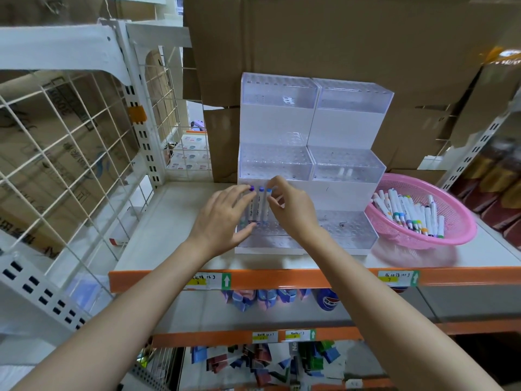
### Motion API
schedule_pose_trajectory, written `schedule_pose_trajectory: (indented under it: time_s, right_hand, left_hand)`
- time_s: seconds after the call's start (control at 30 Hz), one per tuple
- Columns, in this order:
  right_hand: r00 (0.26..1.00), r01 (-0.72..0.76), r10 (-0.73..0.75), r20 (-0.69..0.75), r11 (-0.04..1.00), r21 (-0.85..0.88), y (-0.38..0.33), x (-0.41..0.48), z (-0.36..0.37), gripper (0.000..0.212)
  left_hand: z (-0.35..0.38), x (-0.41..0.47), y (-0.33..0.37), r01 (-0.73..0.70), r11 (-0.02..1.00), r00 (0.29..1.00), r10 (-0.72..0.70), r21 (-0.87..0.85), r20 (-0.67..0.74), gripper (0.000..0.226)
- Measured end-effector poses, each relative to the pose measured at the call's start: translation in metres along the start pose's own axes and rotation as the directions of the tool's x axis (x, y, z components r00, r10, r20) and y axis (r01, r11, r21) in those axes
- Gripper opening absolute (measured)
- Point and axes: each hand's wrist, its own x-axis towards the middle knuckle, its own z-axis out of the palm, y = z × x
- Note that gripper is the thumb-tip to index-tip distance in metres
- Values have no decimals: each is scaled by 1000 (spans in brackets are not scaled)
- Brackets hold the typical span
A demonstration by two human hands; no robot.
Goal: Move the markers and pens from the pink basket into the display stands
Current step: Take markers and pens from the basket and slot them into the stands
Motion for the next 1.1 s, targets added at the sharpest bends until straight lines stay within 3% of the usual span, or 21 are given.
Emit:
schedule_pose_trajectory:
  time_s: [0.33, 0.63, 0.83, 1.1]
  right_hand:
    - [999, -30, 31, 12, 998, -60, 2, -7, -18, 21]
    - [986, -15, 80, 147, 916, -400, 61, -40, -70, 47]
    - [981, -104, 171, 87, 856, -506, 107, -67, -121, 51]
    - [966, -214, 256, 18, 844, -492, 168, -85, -188, 52]
  left_hand:
    - [-7, 7, 14, 6, 1000, 1000, -7, 28, 19, 60]
    - [14, 44, 74, -115, 993, 992, 113, 22, 63, 56]
    - [40, 77, 133, -156, 985, 981, 163, -76, 104, 58]
    - [68, 132, 219, -173, 966, 969, 202, -192, 142, 58]
